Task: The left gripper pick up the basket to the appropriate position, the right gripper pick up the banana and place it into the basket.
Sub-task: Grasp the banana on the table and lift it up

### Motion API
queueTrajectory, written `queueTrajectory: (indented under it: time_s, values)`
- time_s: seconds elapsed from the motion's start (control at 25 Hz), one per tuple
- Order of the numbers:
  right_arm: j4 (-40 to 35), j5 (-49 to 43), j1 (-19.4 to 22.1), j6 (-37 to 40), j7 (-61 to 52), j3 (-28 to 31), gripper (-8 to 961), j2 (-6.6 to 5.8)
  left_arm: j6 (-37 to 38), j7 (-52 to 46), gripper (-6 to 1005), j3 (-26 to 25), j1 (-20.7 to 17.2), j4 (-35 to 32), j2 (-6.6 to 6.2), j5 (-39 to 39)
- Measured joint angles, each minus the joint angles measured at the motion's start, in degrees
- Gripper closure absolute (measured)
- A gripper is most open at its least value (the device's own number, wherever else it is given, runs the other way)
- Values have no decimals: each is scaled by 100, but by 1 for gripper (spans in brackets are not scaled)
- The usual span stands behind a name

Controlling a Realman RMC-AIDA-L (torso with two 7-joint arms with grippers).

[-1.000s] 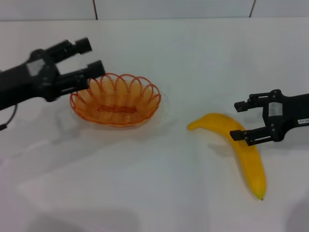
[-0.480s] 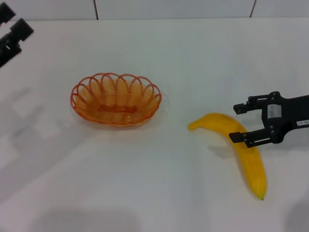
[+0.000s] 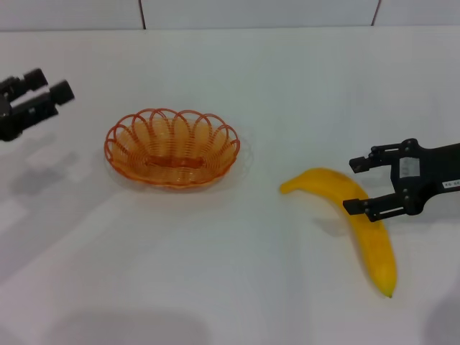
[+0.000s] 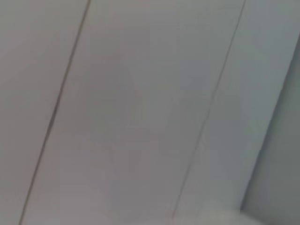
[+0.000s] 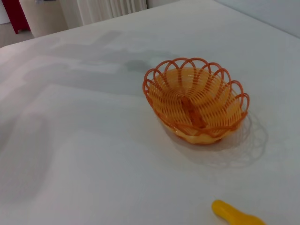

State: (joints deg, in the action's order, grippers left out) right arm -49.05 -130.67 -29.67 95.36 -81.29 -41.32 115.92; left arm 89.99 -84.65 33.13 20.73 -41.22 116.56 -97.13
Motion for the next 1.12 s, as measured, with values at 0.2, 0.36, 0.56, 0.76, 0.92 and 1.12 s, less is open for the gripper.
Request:
queueTrajectory:
  time_s: [0.2, 0.36, 0.56, 0.76, 0.92, 1.12]
  values:
    - [1, -2, -6, -36, -1, -4, 134, 0, -5, -589, 185, 77, -13, -815, 25, -738]
    - [107, -2, -58, -120, -2, -15, 134, 0, -67, -1184, 185, 437, 5, -1332, 42, -1354]
    - [186, -10, -92, -151, -2, -16, 134, -15, -301, -1769, 185, 1207, -53, -1823, 52, -1669]
    - [194, -22, -91, -151, -2, -16, 134, -17, -359, -2219, 186, 1508, -227, -2298, 51, -1677]
    - [194, -69, -91, -150, -1, -12, 134, -17, -334, -2611, 186, 1568, -253, -2581, 43, -1895]
    - [194, -73, -91, -149, -1, 3, 134, -11, -331, -3249, 186, 2120, -401, -3316, 48, -2261]
